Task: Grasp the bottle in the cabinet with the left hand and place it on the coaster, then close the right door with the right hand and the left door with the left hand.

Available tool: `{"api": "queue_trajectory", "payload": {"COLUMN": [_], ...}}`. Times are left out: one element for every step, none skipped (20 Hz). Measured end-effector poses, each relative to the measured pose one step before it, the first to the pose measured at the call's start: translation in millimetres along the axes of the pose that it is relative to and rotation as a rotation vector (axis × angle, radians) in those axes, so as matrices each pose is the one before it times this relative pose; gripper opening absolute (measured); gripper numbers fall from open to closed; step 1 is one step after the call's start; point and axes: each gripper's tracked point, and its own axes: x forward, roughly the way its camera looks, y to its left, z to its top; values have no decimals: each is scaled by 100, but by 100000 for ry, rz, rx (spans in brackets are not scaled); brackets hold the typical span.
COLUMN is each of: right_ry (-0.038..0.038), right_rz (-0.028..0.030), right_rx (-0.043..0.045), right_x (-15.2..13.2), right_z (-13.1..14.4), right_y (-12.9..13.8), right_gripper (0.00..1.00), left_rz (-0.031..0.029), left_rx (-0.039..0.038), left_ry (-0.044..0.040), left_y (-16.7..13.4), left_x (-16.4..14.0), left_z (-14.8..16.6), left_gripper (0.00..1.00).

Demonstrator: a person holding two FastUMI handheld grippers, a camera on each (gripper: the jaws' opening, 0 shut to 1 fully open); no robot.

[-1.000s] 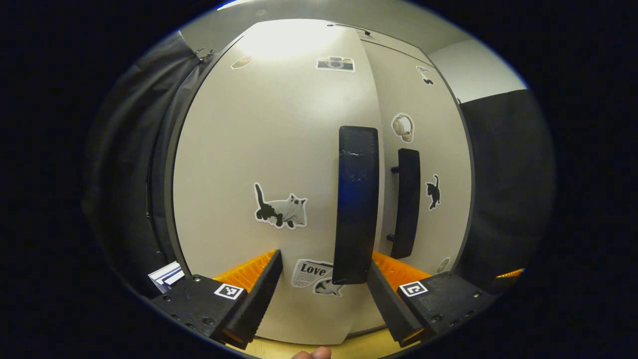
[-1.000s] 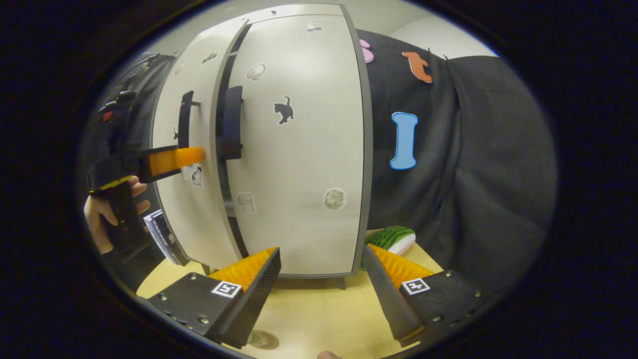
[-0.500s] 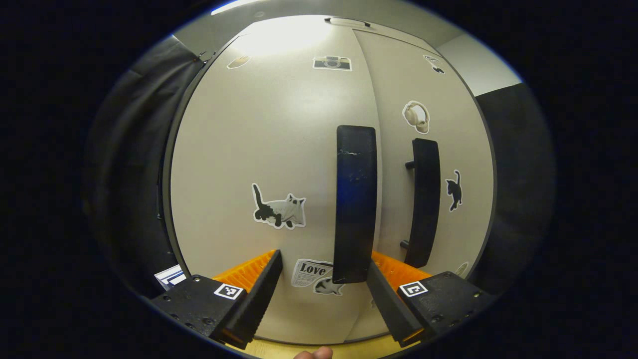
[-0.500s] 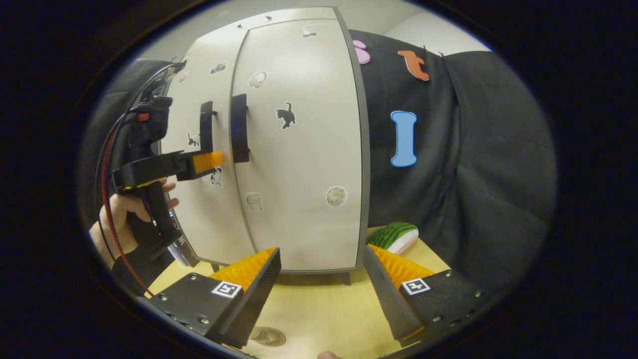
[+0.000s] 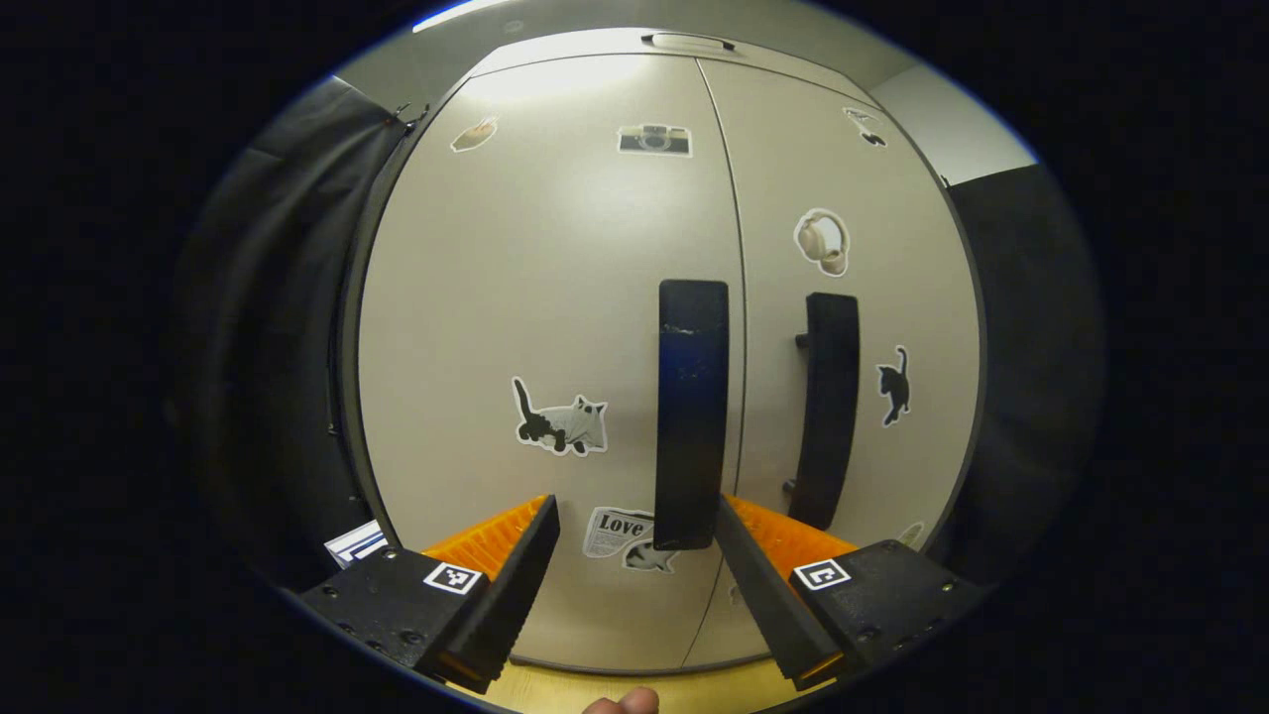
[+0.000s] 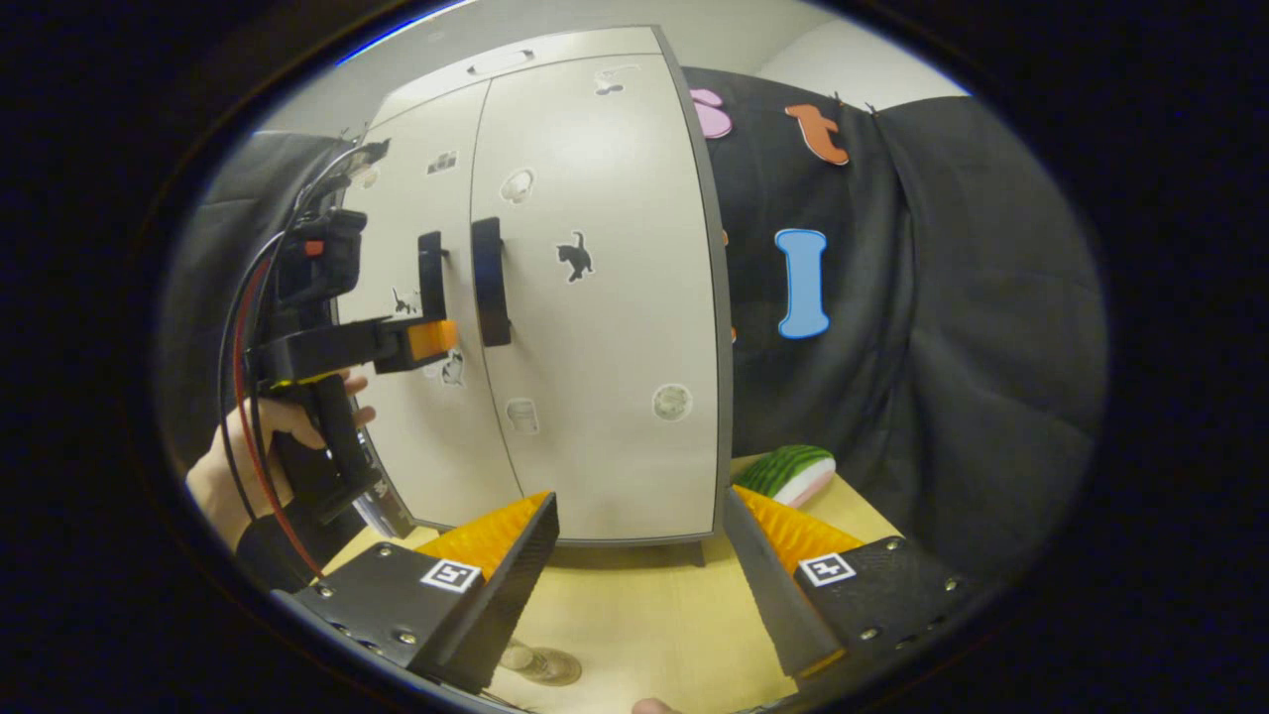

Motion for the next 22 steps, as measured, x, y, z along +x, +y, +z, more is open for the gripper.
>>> {"api": "queue_trajectory", "payload": {"right_ry": [-1496,-1273,-661,-422,-959,-425,-260,-1415,-1197,-1062,-723,-150,-1020,-1559,-830,-127,-222,-149,-258,-165,-342,-35], "right_rz": [107,329,362,649,799,1146,905,181,-80,118,630,73,85,-209,-528,-30,58,47,-194,-107,-480,399], "right_rx": [405,184,103,101,216,411,1,-327,-382,94,268,546,216,-585,-1152,-676,-326,-227,-132,-550,-328,-142], "right_x": [-144,-126,-116,-111,-83,-50,-85,-107,-72,-77,-142,-145,-143,-116,-78,-77,-128,-85,-71,-51,-6,-58], "right_z": [732,759,513,600,632,536,311,615,567,553,467,362,429,525,229,85,54,58,44,59,37,55], "right_y": [115,239,200,339,395,543,582,408,288,395,522,322,285,235,111,194,233,266,150,207,69,255], "right_gripper": [100,100,100,100,100,100,100,100,100,100,100,100,100,100,100,100,100,97,97,97,97,100], "left_rz": [-1166,-716,-1060,-540,-197,747,550,606,380,572,359,497,1035,596,446,930,840,503,621,-26,327,11], "left_rx": [-479,-257,-11,-377,-87,704,333,616,461,710,-222,24,-620,-662,-452,-262,-100,7,56,-471,-243,-204], "left_ry": [-1735,-941,-459,-537,114,-247,-673,-662,27,1111,481,1461,713,617,805,948,233,296,273,189,44,226], "left_y": [-184,-54,-99,-12,87,385,236,253,289,350,345,392,574,467,403,545,459,348,442,178,262,215], "left_x": [-1069,-1028,-1230,-1166,-1138,-1422,-1252,-1158,-1087,-1105,-941,-839,-801,-653,-614,-589,-363,-331,-184,-194,-96,-90], "left_z": [740,507,524,508,256,377,380,313,222,-238,-69,-486,-349,-334,-291,-392,-194,-127,-137,-108,-47,-78], "left_gripper": [98,98,98,98,98,98,98,98,98,98,98,98,98,98,98,98,98,98,98,98,98,98]}}
